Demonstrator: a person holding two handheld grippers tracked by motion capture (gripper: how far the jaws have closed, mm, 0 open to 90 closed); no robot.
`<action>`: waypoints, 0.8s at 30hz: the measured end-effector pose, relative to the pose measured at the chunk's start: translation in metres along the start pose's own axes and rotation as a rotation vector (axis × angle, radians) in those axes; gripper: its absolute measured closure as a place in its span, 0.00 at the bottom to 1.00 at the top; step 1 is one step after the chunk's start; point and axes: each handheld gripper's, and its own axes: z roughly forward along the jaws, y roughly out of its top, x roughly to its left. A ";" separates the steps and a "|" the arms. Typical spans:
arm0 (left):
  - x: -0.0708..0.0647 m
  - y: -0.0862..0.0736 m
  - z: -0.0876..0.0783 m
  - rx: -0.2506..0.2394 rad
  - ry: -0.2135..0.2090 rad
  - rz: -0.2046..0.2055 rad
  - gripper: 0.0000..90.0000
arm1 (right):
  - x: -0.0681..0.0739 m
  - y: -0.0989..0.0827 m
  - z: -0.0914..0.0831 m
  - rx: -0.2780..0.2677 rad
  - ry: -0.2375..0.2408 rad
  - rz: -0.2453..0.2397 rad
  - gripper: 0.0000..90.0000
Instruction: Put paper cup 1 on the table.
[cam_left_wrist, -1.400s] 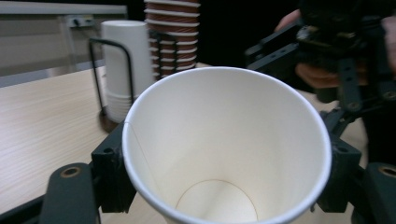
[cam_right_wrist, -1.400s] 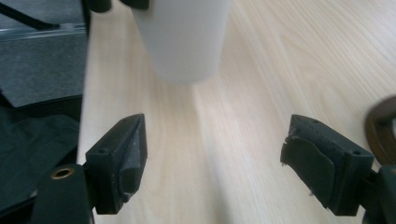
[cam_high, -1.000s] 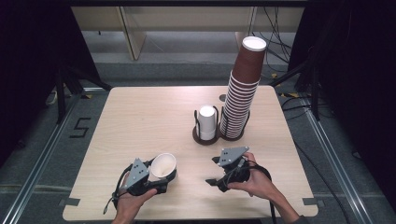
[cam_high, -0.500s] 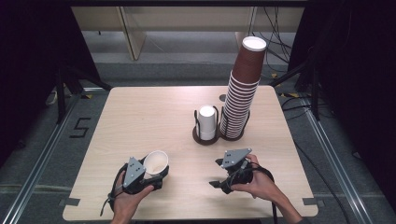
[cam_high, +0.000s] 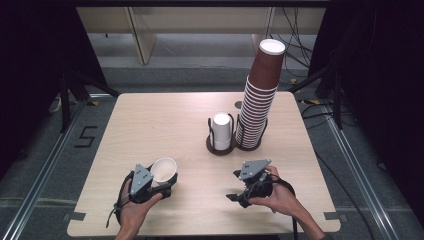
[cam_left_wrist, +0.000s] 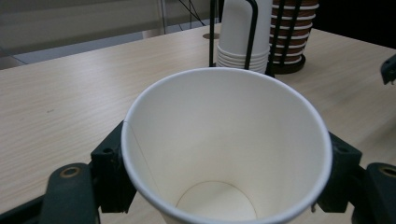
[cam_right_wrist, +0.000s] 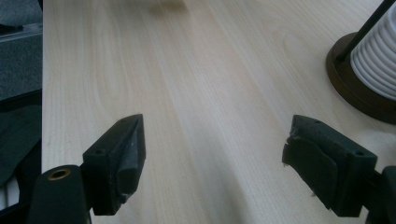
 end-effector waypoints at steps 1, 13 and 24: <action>0.002 0.002 0.001 0.003 0.001 -0.001 0.27 | -0.001 0.000 -0.001 -0.006 -0.007 -0.004 0.23; 0.053 0.022 0.046 -0.008 0.054 -0.056 0.27 | -0.002 -0.005 -0.006 -0.007 -0.011 -0.004 0.23; 0.085 0.031 0.089 -0.009 0.121 -0.055 0.27 | -0.002 -0.010 -0.006 0.006 -0.006 0.007 0.23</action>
